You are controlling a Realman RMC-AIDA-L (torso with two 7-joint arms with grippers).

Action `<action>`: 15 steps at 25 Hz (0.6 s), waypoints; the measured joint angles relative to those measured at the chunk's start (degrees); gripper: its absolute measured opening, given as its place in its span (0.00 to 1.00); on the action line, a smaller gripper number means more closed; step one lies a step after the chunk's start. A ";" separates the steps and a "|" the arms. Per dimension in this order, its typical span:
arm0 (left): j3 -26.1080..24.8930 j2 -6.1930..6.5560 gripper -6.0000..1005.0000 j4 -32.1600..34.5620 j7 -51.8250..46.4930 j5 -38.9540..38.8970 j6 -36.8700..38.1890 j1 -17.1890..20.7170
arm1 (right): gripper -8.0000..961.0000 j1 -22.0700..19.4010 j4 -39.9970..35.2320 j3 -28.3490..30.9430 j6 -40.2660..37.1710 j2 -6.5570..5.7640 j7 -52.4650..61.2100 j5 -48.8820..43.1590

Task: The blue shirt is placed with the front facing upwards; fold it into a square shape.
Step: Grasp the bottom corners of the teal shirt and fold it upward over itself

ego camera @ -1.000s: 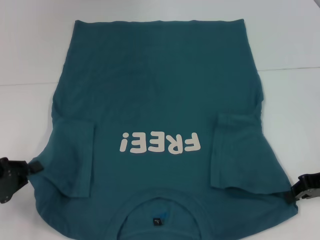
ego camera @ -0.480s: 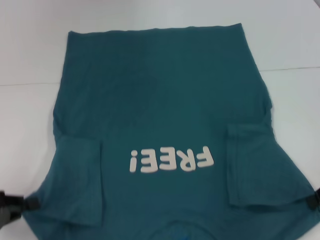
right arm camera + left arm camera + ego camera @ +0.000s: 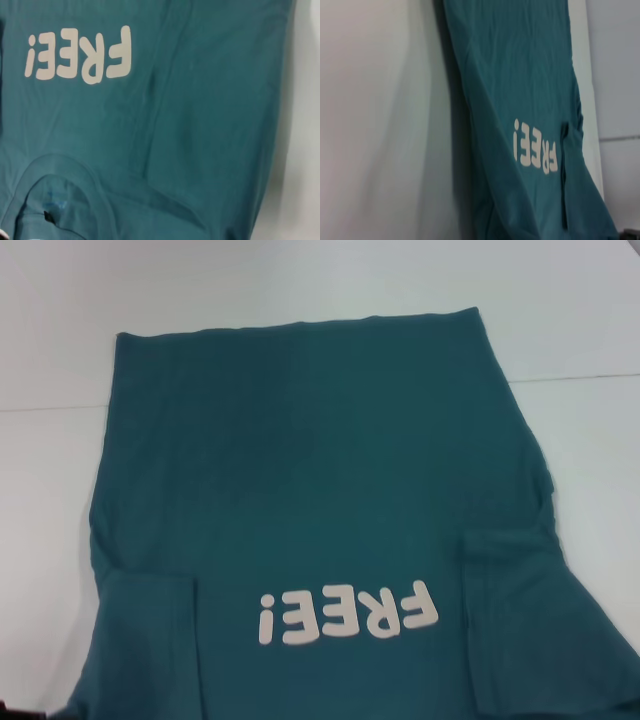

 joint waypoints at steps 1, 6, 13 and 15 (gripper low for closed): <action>0.07 -0.02 0.01 0.04 0.17 0.33 0.57 0.12 | 0.04 -0.33 0.00 0.06 -0.46 -0.03 -0.39 0.00; -1.51 0.42 0.01 -0.34 1.50 -1.49 3.62 -0.43 | 0.04 -0.57 0.20 1.56 -1.84 -0.02 -2.48 1.23; -2.49 1.82 0.01 -6.02 -4.18 -4.59 -0.76 -6.19 | 0.04 2.78 0.65 7.39 -1.15 -0.13 -1.24 5.47; -2.52 2.13 0.01 -8.21 -5.85 -5.79 -3.32 -8.12 | 0.04 3.77 0.75 9.31 -0.04 -0.13 0.00 6.53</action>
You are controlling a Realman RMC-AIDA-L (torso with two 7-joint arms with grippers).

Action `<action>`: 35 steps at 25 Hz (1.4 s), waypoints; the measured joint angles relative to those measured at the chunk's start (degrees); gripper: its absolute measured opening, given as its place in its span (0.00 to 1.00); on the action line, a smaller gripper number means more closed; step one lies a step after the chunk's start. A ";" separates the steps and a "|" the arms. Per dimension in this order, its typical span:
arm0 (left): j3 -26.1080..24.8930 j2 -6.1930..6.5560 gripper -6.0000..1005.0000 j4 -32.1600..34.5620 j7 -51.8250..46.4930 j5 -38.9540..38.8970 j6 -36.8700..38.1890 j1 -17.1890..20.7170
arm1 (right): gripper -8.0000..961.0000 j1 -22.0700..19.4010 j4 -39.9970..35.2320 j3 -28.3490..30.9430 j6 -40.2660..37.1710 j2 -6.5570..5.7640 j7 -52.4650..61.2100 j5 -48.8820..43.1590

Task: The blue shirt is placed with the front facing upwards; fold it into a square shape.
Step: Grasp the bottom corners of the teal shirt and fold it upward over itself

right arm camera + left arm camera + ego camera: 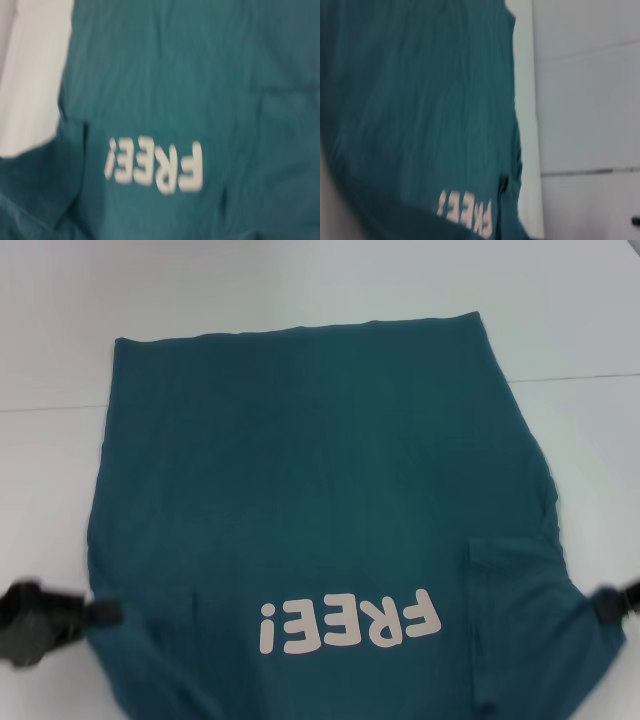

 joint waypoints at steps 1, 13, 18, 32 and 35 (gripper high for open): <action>-0.02 0.30 0.01 -1.08 -0.67 -0.67 -1.38 -0.85 | 0.04 0.42 0.03 0.64 0.53 0.00 0.52 0.52; 1.08 3.28 0.01 -4.84 -5.67 -2.43 -16.22 -9.49 | 0.04 3.21 0.82 3.91 12.85 -2.13 6.43 7.06; 3.47 3.40 0.01 -4.92 -7.92 -2.43 -23.10 -12.04 | 0.04 4.95 0.83 3.88 19.20 -1.82 7.47 7.73; 18.41 1.32 0.01 -7.58 -11.03 -2.28 -47.05 -17.53 | 0.04 11.11 9.17 -9.71 40.97 -1.33 9.15 -1.39; 20.32 1.32 0.01 -8.00 -11.10 -2.26 -49.62 -18.57 | 0.04 13.03 10.04 -10.98 44.37 -0.77 9.22 -4.95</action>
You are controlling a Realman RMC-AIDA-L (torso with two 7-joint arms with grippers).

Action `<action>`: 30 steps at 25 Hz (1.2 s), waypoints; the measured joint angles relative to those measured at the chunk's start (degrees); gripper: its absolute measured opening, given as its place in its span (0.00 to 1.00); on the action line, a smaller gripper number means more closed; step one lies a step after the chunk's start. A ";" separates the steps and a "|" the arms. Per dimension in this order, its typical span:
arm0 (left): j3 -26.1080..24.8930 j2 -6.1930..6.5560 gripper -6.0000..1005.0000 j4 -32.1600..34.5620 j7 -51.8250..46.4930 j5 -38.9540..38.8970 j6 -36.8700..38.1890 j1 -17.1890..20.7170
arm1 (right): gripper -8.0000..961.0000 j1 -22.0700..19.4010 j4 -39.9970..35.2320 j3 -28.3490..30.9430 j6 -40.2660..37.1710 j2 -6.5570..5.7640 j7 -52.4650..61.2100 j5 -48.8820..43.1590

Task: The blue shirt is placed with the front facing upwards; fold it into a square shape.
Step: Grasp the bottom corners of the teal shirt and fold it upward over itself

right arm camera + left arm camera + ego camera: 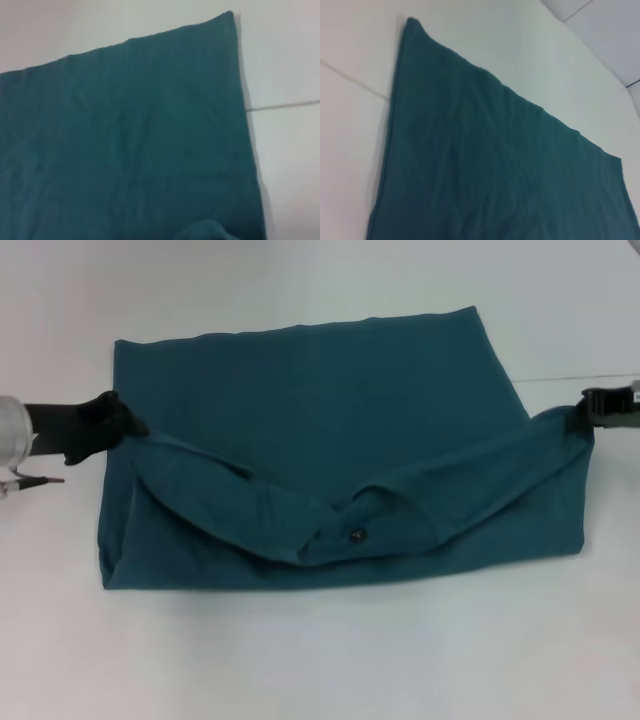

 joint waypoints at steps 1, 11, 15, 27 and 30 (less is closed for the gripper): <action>0.92 -0.01 0.01 -0.01 0.09 0.01 -0.90 -0.36 | 0.04 0.55 0.21 -0.46 1.13 0.17 0.01 -0.97; 10.09 -0.83 0.01 -0.71 0.12 6.13 -11.21 -2.75 | 0.04 5.53 3.20 -3.43 9.29 1.90 0.28 -10.47; 10.25 -1.01 0.01 -0.72 0.12 6.78 -12.09 -2.75 | 0.04 6.54 3.49 -5.49 12.68 2.85 0.46 -12.60; 10.34 -0.98 0.01 -0.33 0.53 6.88 -15.13 -3.13 | 0.04 7.60 4.59 -6.60 21.65 3.54 4.39 -15.23; 10.36 -1.07 0.01 -0.50 0.55 7.37 -16.05 -3.43 | 0.04 7.76 6.28 -7.44 24.05 3.43 4.26 -15.25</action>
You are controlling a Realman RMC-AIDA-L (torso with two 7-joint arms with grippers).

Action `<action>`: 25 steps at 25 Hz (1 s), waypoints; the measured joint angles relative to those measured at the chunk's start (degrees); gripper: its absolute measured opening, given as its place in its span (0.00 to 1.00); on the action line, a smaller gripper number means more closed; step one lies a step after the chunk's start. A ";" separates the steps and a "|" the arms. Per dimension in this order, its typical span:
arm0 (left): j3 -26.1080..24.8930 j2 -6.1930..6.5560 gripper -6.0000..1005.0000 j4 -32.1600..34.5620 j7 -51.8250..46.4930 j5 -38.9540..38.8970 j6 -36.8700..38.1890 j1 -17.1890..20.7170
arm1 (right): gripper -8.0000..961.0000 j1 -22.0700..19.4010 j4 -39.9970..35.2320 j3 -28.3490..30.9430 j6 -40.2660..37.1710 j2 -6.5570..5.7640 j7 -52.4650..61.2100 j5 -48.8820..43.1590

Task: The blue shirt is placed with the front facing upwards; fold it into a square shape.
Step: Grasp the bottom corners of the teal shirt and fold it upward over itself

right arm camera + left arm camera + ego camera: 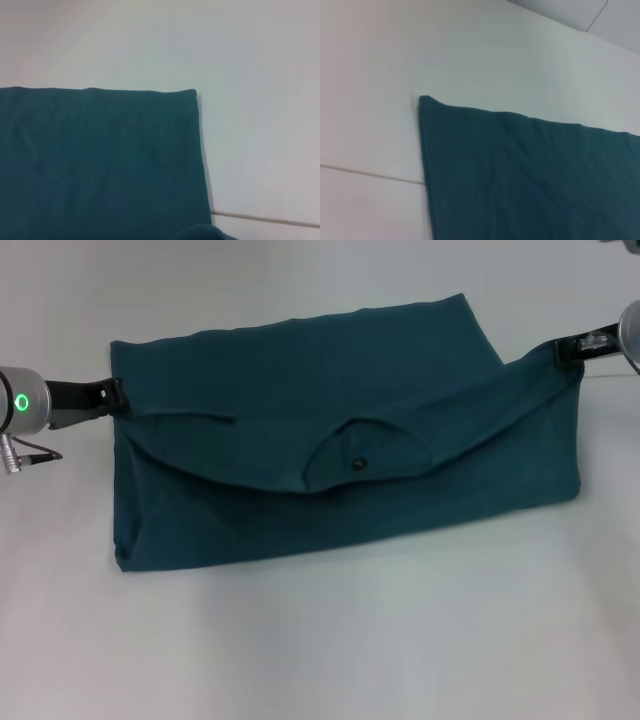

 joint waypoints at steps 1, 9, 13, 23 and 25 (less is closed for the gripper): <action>0.00 -0.09 0.01 0.00 0.00 0.18 -0.25 -0.06 | 0.04 0.11 0.62 -0.64 0.87 -0.03 -0.01 -0.01; -0.01 -0.83 0.01 -0.13 0.03 0.58 -0.81 -0.33 | 0.04 1.32 4.26 -5.73 5.26 0.49 0.04 -1.55; 0.00 -1.10 0.01 -0.19 0.05 0.67 -1.24 -0.24 | 0.04 1.65 5.57 -6.76 6.94 1.15 -0.13 -2.93; 0.58 -2.71 0.01 2.74 -0.67 0.90 -3.21 0.91 | 0.04 1.77 6.02 -9.57 8.64 1.53 0.62 -2.97; 0.57 -3.82 0.01 5.89 -2.05 0.91 -3.73 2.27 | 0.04 1.74 5.86 -9.54 8.75 1.47 1.01 -2.94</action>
